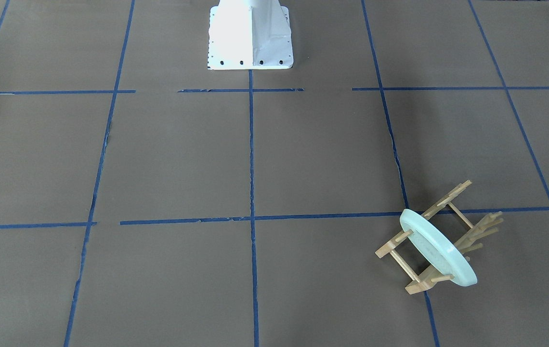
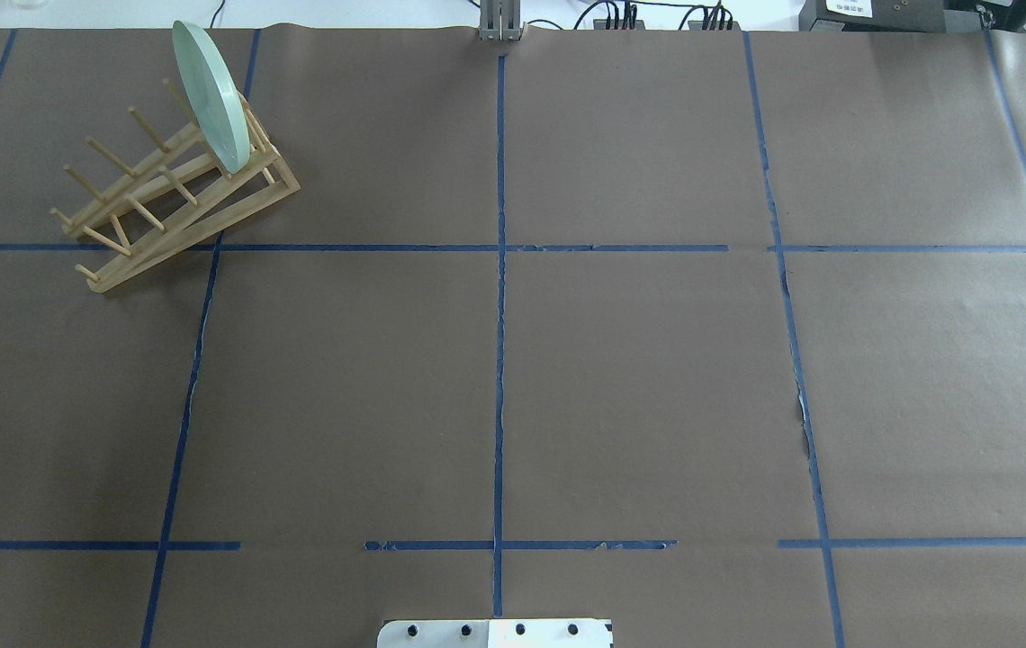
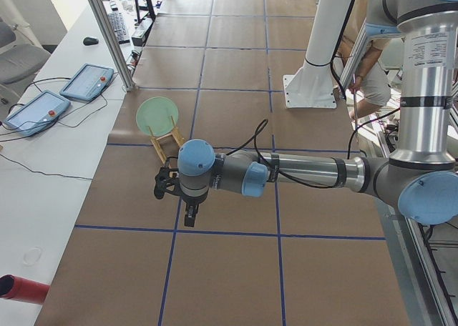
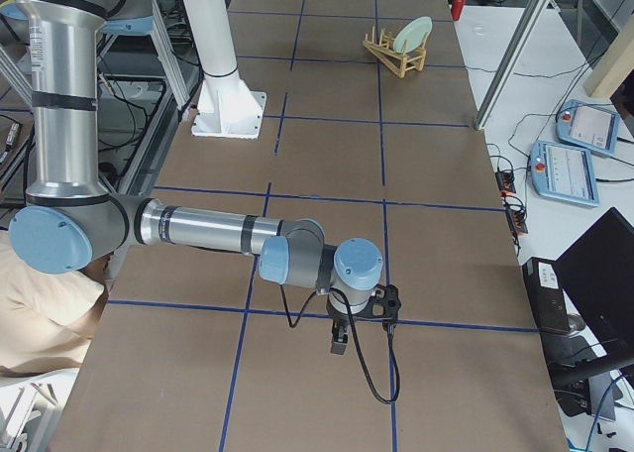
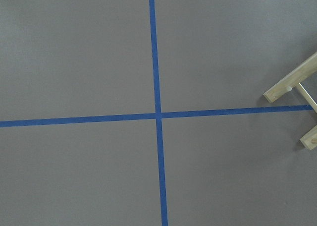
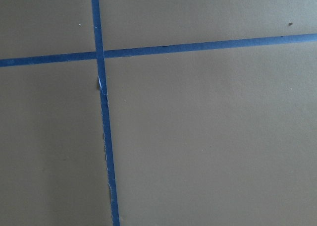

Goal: Place plate on table

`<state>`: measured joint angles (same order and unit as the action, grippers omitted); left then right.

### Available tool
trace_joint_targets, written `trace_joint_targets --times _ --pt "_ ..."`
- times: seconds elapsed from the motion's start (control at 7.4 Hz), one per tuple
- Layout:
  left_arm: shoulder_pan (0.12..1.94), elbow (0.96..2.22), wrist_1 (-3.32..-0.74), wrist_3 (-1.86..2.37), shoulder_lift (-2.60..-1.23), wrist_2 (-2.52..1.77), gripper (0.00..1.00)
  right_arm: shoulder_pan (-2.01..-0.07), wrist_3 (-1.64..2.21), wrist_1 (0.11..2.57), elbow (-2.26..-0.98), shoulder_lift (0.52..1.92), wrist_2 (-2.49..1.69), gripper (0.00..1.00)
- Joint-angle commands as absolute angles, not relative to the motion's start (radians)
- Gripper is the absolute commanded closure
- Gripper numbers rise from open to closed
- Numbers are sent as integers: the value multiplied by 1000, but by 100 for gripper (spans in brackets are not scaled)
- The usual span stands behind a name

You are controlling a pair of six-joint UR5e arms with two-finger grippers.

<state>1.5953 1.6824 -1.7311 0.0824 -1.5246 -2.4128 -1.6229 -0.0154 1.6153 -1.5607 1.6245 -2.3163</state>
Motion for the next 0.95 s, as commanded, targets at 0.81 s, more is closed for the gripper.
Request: trace_joint_targets --times 0.81 --pt "1635 1626 -1888 101 -1721 -2311 0 -1623 -15 1615 -1562 1624 -2316 0"
